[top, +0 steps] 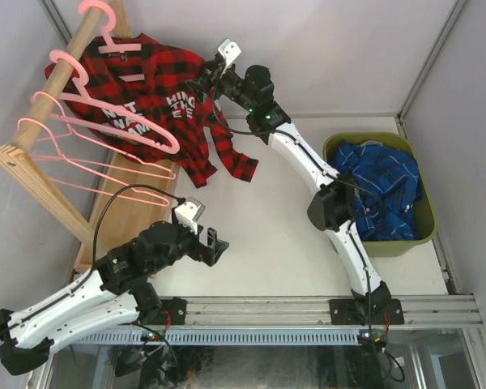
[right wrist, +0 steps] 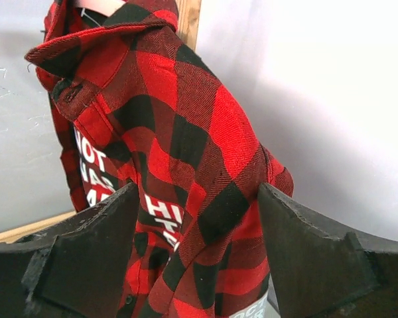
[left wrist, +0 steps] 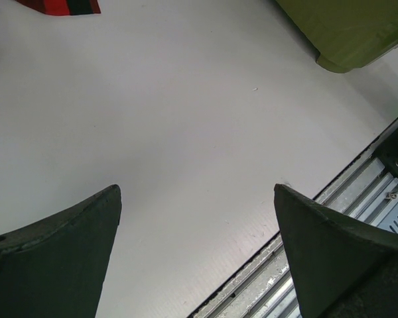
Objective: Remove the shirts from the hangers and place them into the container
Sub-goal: Pick up the hanger from the clothesline.
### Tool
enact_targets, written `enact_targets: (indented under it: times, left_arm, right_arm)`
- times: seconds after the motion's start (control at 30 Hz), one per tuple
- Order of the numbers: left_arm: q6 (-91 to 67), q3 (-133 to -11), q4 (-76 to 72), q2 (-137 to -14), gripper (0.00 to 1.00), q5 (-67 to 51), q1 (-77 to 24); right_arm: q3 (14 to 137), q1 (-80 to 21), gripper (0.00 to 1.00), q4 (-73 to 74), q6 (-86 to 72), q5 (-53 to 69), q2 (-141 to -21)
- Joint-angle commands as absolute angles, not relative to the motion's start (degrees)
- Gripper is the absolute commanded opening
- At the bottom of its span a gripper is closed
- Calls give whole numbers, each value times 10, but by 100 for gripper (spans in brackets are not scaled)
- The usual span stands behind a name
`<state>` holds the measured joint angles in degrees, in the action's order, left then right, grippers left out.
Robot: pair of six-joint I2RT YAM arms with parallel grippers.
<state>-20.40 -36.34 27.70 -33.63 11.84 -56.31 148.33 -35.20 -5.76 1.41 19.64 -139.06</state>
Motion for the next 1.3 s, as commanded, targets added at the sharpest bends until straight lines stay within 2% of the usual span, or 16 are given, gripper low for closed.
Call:
enact_targets:
  times: [0.0,0.1,0.23,0.43,0.87,1.27]
  left_arm:
    - [-199,-367,264,-341,100,115,-564]
    - [-197,-373,271,-343,100,113,-564]
    - [-198,-376,282,-337,100,119,-564]
    - [-200,-371,287,-323,100,124,-564]
    - [-193,-383,290,-335,100,121,-564]
    - [-191,-390,290,-348,100,121,-564]
  right_arm:
    - [1494,-352,71,-123,13,203,-1398]
    - [1529,-353,71,-120,13,221,-1426]
    - [1488,-348,72,-159,1,107,-1405]
    - [1497,-333,72,-187,-2,98,-1392]
    - [1530,-346,72,-190,-56,231,-1440]
    - [1532,-355,70,-179,-73,290,-1446]
